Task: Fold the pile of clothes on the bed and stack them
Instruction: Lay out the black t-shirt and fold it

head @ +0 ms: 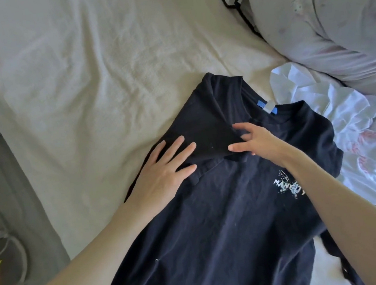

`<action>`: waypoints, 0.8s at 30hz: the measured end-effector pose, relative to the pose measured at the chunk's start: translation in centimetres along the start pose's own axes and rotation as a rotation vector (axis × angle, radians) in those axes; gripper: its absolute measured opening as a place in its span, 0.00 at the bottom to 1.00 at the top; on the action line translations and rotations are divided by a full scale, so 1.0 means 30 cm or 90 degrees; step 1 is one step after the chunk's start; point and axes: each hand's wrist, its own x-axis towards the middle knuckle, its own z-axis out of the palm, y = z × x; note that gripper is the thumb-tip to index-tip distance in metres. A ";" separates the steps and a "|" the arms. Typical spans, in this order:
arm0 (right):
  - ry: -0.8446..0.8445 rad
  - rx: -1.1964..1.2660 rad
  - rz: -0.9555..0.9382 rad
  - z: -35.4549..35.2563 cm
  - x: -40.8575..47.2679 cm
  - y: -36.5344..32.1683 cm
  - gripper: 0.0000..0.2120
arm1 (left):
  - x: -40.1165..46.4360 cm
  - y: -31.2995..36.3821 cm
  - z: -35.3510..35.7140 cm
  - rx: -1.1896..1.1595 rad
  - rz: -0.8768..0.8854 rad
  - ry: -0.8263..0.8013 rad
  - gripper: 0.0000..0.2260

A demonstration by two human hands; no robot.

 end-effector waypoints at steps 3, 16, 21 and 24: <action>0.110 0.149 -0.020 -0.003 -0.010 0.022 0.17 | -0.006 0.013 -0.016 -0.104 -0.026 0.052 0.09; 0.236 0.061 -0.025 0.145 -0.108 0.160 0.32 | 0.036 0.058 0.021 0.106 -0.043 -0.175 0.23; 0.345 0.081 -0.039 0.109 -0.209 0.241 0.18 | 0.076 0.116 0.078 0.146 -0.113 -0.227 0.26; 0.533 0.089 -0.012 0.045 -0.300 0.354 0.10 | 0.123 0.205 0.111 0.132 -0.023 -0.183 0.26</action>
